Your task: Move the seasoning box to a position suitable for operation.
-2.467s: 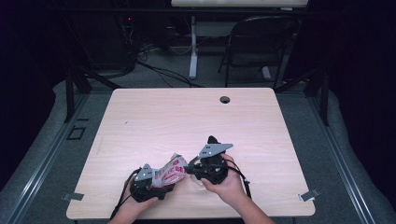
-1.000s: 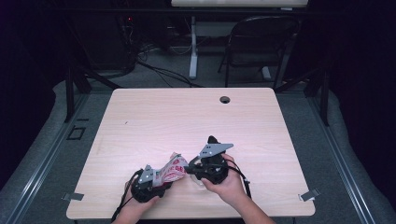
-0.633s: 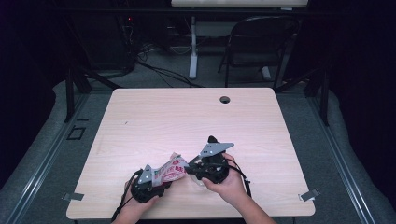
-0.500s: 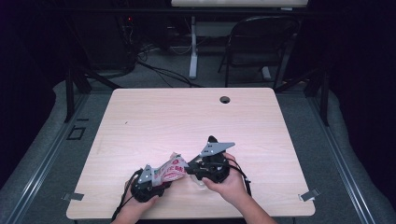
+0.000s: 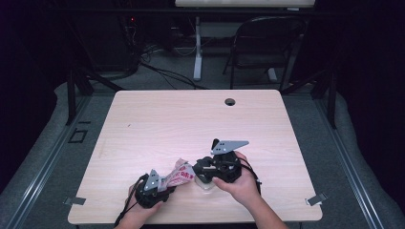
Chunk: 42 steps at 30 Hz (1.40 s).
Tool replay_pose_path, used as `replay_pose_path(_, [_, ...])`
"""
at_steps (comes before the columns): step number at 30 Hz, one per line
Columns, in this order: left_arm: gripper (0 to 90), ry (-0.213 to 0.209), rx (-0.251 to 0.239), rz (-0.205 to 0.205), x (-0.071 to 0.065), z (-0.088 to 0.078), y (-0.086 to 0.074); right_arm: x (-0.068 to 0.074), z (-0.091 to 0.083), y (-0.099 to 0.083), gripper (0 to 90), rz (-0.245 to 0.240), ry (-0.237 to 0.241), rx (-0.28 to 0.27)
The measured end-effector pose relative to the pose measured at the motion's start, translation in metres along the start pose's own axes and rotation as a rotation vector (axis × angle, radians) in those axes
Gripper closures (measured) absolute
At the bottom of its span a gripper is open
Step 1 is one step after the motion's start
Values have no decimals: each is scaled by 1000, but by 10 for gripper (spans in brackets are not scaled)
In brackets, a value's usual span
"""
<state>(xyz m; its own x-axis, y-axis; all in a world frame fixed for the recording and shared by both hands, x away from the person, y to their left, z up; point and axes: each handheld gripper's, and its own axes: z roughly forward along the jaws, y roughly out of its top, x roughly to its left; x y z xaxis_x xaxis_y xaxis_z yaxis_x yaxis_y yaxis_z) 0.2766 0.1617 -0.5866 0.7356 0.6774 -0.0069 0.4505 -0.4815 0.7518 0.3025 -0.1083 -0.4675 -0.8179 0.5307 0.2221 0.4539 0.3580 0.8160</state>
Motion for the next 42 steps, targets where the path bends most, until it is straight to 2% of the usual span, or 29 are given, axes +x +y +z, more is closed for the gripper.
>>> replay_pose_path(9, [638, 6, 11, 24, -1, 0, 1, -5, -7, 1, 640, 17, -35, -42])
replay_pose_path(16, [642, 26, 26, 69, -2, -1, 4, -13, -10, -1, 675, 75, -26, -61])
replay_pose_path(19, [645, 22, 27, 72, -2, -1, 5, -13, -12, -1, 677, 76, -40, -72])
replay_pose_path(26, [649, 21, 21, 66, -3, -2, 5, -14, -12, -1, 674, 77, -38, -76])
replay_pose_path(32, [653, 23, 25, 87, -5, -3, 7, -14, -11, -2, 659, 78, -43, -84])
replay_pose_path(39, [654, 24, 22, 92, -4, -5, 8, -16, -12, -2, 649, 81, -52, -80])
replay_pose_path(42, [654, 32, 4, 85, -3, -8, 10, -17, -12, -3, 633, 86, -52, -78])
